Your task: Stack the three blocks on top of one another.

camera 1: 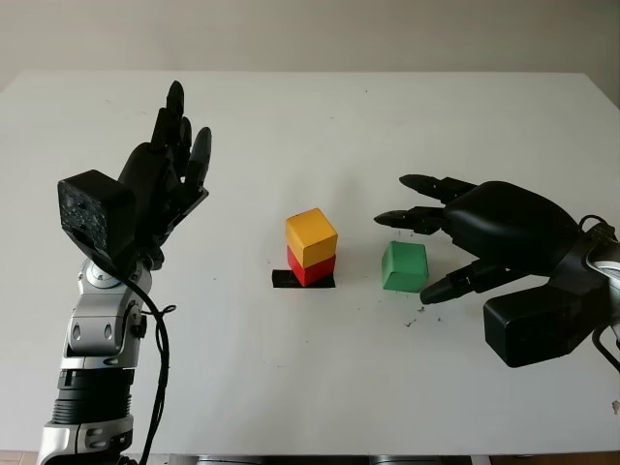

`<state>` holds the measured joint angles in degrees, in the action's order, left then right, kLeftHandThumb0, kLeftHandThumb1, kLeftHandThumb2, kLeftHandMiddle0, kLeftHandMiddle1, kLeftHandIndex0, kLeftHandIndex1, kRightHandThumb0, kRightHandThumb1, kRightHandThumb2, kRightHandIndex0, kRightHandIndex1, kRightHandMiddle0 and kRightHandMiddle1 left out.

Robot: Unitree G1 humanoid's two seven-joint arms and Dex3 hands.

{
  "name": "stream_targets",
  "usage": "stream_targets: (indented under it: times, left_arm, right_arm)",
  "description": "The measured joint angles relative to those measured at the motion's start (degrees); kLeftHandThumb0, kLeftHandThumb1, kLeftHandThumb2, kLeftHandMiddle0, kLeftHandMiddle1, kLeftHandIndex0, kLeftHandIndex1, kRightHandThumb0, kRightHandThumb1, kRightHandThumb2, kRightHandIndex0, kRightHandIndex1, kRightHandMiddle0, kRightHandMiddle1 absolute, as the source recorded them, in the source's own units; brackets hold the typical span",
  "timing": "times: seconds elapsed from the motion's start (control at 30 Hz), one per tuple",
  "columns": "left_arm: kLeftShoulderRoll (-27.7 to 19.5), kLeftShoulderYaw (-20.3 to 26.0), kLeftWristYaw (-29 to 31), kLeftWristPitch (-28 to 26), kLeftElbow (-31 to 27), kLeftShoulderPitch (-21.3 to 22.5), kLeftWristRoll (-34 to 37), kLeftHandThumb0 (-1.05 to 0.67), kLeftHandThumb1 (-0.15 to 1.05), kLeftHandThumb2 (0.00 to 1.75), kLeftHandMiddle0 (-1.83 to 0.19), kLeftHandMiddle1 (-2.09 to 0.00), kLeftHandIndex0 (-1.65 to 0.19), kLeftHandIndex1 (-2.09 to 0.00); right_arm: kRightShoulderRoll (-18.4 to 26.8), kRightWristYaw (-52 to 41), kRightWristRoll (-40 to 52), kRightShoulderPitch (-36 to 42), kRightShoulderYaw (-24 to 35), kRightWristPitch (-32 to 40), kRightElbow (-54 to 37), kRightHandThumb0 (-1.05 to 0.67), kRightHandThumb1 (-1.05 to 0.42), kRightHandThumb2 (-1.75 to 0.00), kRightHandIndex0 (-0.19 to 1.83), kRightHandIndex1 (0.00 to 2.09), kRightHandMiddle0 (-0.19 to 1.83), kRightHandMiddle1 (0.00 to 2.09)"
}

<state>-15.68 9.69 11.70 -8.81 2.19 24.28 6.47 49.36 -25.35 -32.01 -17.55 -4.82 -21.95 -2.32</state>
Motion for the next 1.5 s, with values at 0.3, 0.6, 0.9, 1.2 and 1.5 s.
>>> stream_targets:
  times: [0.3, 0.6, 0.9, 1.2, 1.5]
  left_arm:
    - [0.0, 0.0, 0.0, 0.0, 0.0, 0.0, 0.0, -0.63, 1.05, 0.62, 0.19, 0.00, 0.19, 0.00]
    - [0.0, -0.1, 0.2, 0.0, 0.0, 0.0, 0.0, -0.63, 1.05, 0.63, 0.19, 0.00, 0.19, 0.00]
    - [0.0, -0.3, 0.1, -0.2, 0.0, 0.0, -0.2, -0.63, 1.05, 0.62, 0.19, 0.00, 0.19, 0.00]
    - [0.0, -0.3, 0.2, -0.3, 0.0, 0.0, -0.2, -0.63, 1.05, 0.62, 0.19, 0.00, 0.19, 0.00]
    - [0.0, -0.3, 0.3, -0.5, -0.1, 0.0, -0.2, -0.64, 1.05, 0.61, 0.19, 0.00, 0.19, 0.00]
  right_arm:
    - [-0.7, 2.7, -1.8, -0.2, -1.6, -1.8, 2.9, -0.69, -0.97, -0.05, 0.15, 0.06, 0.49, 0.15]
    - [-1.1, 3.9, -3.8, -0.7, -2.8, -1.9, 3.7, -0.67, -0.98, -0.05, 0.17, 0.07, 0.51, 0.19]
    - [-1.6, 7.1, -5.7, -1.0, -3.5, -3.1, 4.7, -0.56, -1.00, -0.05, 0.26, 0.06, 0.38, 0.69]
    - [-2.5, 15.0, -7.8, -1.3, -3.6, -6.8, 7.4, -0.38, -1.00, -0.05, 0.42, 0.09, 0.28, 1.44]
    - [-2.2, 20.7, -13.7, -2.5, -3.6, -8.8, 8.8, -0.37, -0.99, -0.05, 0.46, 0.09, 0.29, 1.37]
